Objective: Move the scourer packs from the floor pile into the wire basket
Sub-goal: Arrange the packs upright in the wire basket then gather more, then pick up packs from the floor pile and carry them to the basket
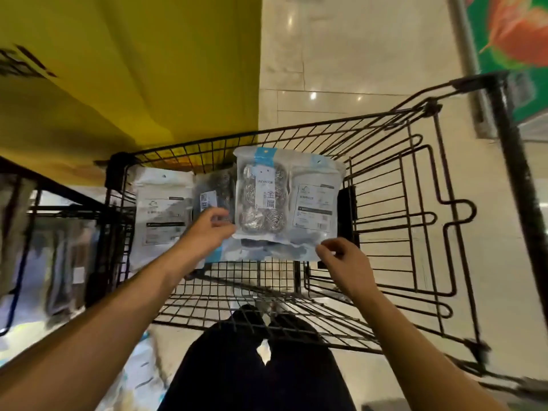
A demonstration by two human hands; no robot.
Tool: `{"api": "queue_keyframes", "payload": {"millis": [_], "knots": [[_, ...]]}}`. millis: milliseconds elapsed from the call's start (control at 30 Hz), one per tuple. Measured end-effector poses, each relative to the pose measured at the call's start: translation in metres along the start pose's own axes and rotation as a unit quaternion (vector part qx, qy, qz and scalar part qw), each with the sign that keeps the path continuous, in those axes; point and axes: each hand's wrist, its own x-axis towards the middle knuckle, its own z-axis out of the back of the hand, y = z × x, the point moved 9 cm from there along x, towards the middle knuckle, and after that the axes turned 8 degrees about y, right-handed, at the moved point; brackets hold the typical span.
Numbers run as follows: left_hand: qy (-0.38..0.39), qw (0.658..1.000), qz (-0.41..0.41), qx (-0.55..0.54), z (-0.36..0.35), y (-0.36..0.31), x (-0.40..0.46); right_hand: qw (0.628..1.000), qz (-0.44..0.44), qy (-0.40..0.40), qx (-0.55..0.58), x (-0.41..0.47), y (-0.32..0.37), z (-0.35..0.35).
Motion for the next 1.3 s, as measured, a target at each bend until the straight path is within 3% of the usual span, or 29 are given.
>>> {"api": "queue_keyframes", "payload": {"millis": [300, 600, 900, 1100, 1300], "knots": [[-0.132, 0.988, -0.02, -0.074, 0.028, 0.072, -0.142, 0.991, 0.082, 0.102, 0.017, -0.109, 0.022, 0.014], [-0.259, 0.946, 0.035, -0.194, -0.048, 0.163, -0.262, 0.966, 0.123, 0.228, 0.005, -0.126, 0.035, -0.016], [-0.308, 0.9, 0.094, -0.292, -0.153, 0.24, -0.356, 0.939, 0.148, 0.28, -0.136, -0.138, 0.007, -0.047], [-0.353, 0.863, 0.095, -0.348, -0.205, 0.295, -0.419, 0.896, 0.204, 0.284, -0.275, -0.164, 0.012, -0.084], [-0.389, 0.801, 0.088, -0.447, -0.259, 0.384, -0.489, 0.865, 0.139, 0.33, -0.352, -0.218, -0.037, -0.158]]}}
